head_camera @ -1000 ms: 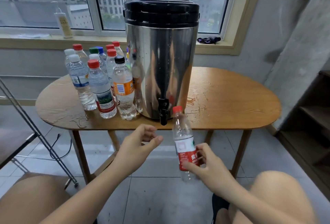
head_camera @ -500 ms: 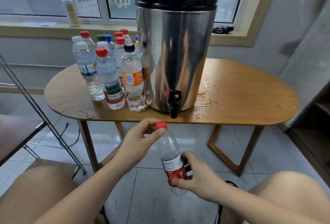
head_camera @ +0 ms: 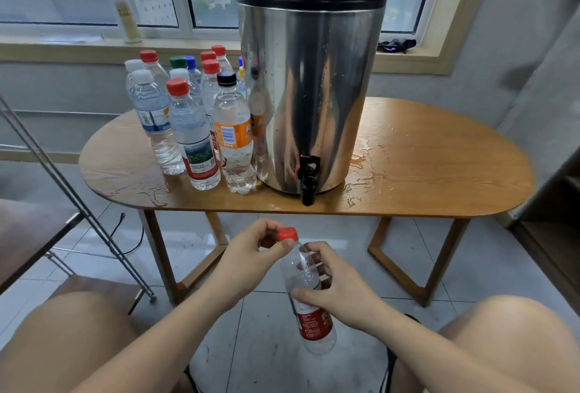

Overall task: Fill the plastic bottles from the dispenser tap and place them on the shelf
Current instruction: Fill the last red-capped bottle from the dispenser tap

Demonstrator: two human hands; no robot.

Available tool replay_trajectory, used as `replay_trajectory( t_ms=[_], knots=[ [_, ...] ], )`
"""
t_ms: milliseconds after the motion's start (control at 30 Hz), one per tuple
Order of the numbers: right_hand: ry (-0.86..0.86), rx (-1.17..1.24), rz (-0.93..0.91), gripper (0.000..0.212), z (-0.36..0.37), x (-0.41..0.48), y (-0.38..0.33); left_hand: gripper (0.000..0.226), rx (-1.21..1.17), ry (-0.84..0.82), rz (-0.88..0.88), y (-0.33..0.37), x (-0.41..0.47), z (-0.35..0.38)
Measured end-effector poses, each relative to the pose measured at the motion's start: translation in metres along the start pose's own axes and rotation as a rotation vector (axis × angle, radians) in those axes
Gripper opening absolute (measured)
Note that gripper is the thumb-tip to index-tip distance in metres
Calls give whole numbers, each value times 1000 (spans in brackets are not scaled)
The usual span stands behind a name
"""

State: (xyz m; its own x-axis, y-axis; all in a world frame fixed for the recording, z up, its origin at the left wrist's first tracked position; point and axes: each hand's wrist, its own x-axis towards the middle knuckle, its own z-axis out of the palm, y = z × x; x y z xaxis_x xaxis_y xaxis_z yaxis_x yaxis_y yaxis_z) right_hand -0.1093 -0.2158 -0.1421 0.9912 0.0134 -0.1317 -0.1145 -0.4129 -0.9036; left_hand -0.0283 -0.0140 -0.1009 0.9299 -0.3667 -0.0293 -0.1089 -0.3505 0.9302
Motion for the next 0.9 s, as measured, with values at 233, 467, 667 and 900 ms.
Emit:
replay_trajectory(
  t_ms=[233,467,667,900],
  knots=[
    [18,-36,-37,68,-2,1,5,28,22,-137,73,6,5,-20],
    [106,-259,-111,75,-6,-1,6,25,188,-220,133,1,15,-28],
    [211,-400,-169,82,-5,5,12,3,385,-58,153,-3,23,-13],
    [225,-565,-226,82,-4,6,16,62,677,-10,165,-9,26,-14]
  ],
)
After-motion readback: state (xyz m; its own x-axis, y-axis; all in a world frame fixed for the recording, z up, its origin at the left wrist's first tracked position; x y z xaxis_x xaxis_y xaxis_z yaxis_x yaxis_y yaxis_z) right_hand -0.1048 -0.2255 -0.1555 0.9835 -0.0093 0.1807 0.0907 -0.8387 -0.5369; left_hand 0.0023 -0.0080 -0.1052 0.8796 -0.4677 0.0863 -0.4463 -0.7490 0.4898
